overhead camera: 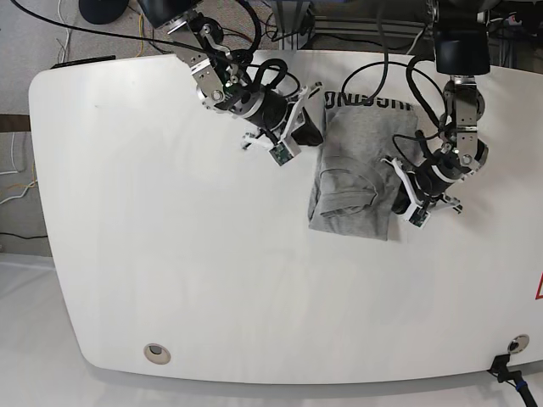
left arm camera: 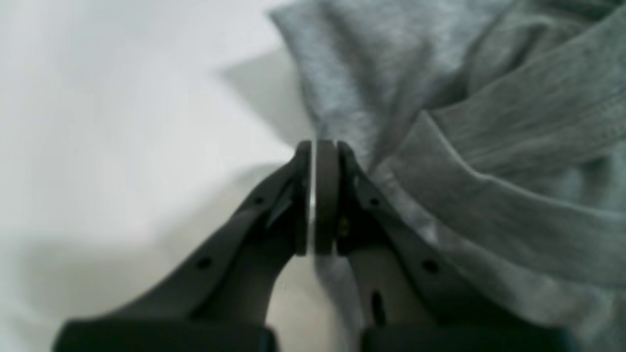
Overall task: Fold the T-shirt properly
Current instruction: 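Open both grippers and lift them away from the folded shirt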
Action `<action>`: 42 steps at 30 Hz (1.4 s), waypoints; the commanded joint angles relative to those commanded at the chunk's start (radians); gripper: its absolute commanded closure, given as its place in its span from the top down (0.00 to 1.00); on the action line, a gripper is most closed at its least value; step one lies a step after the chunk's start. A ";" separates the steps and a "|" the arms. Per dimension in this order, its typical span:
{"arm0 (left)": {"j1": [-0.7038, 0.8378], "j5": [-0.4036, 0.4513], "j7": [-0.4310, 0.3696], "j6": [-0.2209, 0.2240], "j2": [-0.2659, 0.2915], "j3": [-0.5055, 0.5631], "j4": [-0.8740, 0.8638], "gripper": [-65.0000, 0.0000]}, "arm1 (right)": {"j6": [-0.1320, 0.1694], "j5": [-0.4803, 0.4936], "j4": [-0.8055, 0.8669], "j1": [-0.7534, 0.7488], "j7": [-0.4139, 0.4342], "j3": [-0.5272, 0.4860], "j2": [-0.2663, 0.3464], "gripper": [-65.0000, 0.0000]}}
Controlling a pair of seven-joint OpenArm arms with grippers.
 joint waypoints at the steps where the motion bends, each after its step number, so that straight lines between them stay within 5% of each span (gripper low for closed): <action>1: 0.018 0.000 0.000 0.000 0.000 -0.003 0.035 0.00 | -0.021 0.000 0.017 0.012 0.003 0.000 0.014 0.01; 10: 0.275 -0.006 0.002 0.000 -0.037 -0.078 0.305 0.00 | -0.172 0.000 0.207 0.025 0.008 0.002 0.138 0.01; 15: 0.402 -0.063 0.000 0.000 -0.034 -0.157 0.413 0.00 | -0.232 0.000 0.227 -0.018 0.158 0.012 0.226 0.01; 20: 0.526 -0.144 -0.089 0.000 -0.017 -0.247 0.456 0.00 | -0.235 0.000 0.227 -0.157 0.342 0.133 0.255 0.01; 28: 0.657 -0.141 -0.347 0.002 0.150 -0.393 0.454 0.00 | -0.232 0.000 0.224 -0.439 0.554 0.330 0.256 0.01; 33: 0.761 -0.144 -0.420 0.002 0.186 -0.396 0.451 0.00 | -0.232 0.000 0.241 -0.605 0.565 0.411 0.252 0.01; 42: 0.982 -0.149 -0.427 0.002 0.238 -0.400 0.451 0.00 | -0.232 0.002 0.241 -0.862 0.566 0.448 0.212 0.01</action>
